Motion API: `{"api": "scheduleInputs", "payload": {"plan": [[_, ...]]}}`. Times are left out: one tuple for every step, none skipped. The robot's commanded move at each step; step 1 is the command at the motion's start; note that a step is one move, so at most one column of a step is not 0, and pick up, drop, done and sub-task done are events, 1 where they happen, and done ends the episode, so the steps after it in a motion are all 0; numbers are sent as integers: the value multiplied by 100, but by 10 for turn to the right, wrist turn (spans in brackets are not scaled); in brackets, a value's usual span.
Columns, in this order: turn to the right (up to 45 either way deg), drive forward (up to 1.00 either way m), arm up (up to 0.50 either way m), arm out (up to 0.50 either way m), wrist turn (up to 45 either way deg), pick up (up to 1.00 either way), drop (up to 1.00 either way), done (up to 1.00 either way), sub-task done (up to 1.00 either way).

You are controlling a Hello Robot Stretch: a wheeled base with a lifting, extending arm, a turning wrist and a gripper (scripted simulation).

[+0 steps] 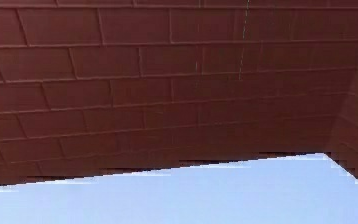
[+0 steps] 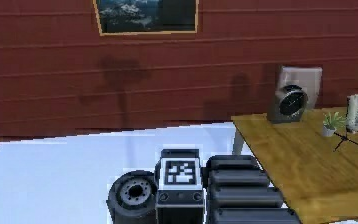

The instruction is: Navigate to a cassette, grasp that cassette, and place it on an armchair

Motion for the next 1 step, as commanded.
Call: {"api": "scheduleInputs", "payload": {"plan": [[-300,0,0,0,0,0,0,0,0]]}}
